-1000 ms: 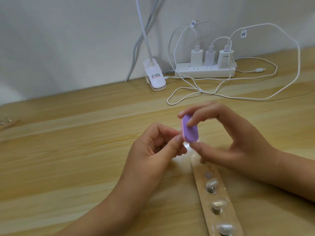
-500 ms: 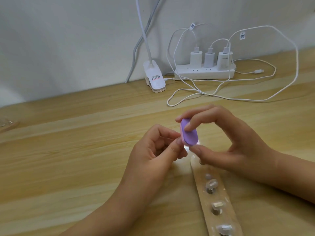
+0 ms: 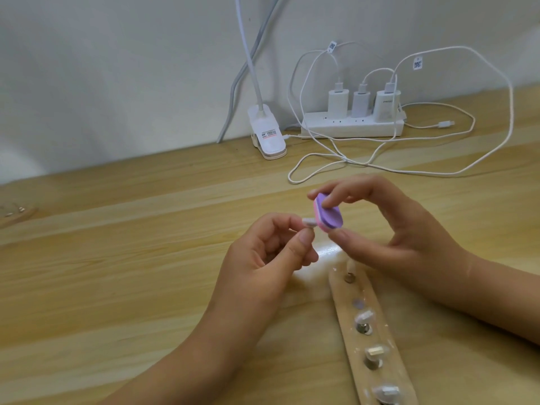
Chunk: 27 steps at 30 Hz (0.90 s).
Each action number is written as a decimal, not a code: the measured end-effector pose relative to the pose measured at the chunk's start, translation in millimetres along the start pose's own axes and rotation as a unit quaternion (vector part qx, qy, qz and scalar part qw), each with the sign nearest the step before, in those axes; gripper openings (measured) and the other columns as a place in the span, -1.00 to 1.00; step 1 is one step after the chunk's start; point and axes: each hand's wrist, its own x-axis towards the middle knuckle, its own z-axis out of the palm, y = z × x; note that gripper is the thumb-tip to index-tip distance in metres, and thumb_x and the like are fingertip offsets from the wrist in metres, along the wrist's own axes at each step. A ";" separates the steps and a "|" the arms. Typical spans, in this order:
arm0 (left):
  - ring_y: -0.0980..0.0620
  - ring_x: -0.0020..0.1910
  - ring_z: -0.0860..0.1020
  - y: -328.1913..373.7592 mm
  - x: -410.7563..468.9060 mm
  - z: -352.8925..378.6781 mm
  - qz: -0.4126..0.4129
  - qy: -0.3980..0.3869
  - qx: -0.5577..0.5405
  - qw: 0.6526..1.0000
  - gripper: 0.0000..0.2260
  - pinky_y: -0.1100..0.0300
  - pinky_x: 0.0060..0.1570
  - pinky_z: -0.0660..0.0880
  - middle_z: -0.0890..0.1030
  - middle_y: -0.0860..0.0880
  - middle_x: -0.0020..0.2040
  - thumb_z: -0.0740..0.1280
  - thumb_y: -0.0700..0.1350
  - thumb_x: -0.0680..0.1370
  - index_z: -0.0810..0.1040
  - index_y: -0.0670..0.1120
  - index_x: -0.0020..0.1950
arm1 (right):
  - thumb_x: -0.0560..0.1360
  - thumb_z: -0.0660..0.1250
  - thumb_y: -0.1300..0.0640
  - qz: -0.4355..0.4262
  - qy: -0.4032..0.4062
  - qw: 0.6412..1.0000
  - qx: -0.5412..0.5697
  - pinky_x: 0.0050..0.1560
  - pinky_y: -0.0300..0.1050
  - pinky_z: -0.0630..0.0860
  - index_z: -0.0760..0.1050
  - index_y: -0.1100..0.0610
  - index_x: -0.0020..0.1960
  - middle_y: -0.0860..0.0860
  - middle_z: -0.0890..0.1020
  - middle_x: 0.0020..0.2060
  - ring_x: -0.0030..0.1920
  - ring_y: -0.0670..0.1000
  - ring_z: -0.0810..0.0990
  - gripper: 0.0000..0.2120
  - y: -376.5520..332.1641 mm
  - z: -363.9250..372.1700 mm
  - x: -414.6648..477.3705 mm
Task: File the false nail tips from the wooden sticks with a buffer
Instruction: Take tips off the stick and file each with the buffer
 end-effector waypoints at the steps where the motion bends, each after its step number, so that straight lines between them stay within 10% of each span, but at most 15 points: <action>1: 0.20 -0.30 0.55 0.1 0.3 -0.2 0.000 0.001 0.001 1.000 -0.90 0.42 -0.22 0.45 0.62 0.05 -0.32 0.37 -0.07 0.52 0.60 -0.07 -0.03 | 0.50 0.35 0.08 0.008 0.004 1.000 0.007 0.25 0.02 0.44 0.44 0.03 0.13 -0.01 0.59 0.16 0.27 0.05 0.55 -0.77 0.5 0.2 0.3; 27: 0.17 -0.29 0.62 1.0 2.8 0.4 -0.012 0.015 0.024 1.000 -0.94 0.40 -0.25 0.48 0.68 0.00 -0.30 0.42 -0.02 0.41 0.63 0.02 -0.17 | 0.49 0.36 0.08 0.052 -0.019 0.995 0.077 0.11 -0.04 0.52 0.52 0.05 0.12 -0.01 0.66 0.04 0.12 0.07 0.62 -0.79 -6.5 0.3 -1.5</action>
